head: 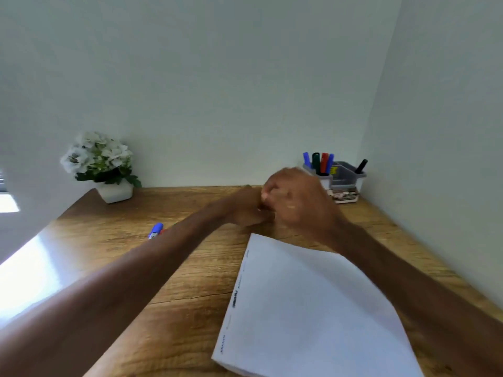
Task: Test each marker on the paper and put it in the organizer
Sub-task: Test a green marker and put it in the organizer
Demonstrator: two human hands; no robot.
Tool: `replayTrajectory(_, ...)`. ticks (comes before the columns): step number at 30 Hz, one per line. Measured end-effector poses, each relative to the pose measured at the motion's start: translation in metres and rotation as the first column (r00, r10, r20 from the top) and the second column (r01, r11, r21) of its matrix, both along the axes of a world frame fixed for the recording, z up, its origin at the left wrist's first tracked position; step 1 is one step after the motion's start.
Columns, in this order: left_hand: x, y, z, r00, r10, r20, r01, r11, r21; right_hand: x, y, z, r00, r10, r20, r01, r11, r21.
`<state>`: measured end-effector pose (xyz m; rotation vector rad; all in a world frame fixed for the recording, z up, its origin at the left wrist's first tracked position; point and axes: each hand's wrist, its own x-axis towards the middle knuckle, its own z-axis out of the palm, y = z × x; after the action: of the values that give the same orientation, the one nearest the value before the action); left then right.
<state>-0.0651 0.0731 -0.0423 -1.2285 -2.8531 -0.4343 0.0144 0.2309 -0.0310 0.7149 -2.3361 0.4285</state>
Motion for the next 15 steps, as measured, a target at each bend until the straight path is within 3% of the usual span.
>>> replayTrajectory(4, -0.006, -0.072, 0.010, 0.990, 0.116, -0.077, -0.095, 0.968, 0.232, 0.023, -0.043, -0.010, 0.932, 0.234, 0.277, -0.259, 0.964, 0.059)
replayTrajectory(8, -0.007, -0.149, 0.000, 0.964, 0.235, 0.126, -0.265, 0.787, 0.558, 0.021, -0.087, -0.023, 0.876, 0.299, 0.380, -0.375, 0.916, 0.143)
replayTrajectory(12, 0.000, -0.179, -0.018, 0.930, 0.340, 0.141, -0.348, 0.684, 0.641, 0.012, -0.126, -0.027, 0.855, 0.349, 0.383, -0.446, 0.872, 0.201)
replayTrajectory(15, 0.000, -0.183, -0.027, 0.919, 0.380, 0.103, -0.358, 0.699, 0.618, 0.006, -0.146, -0.029, 0.876, 0.308, 0.371, -0.425, 0.856, 0.293)
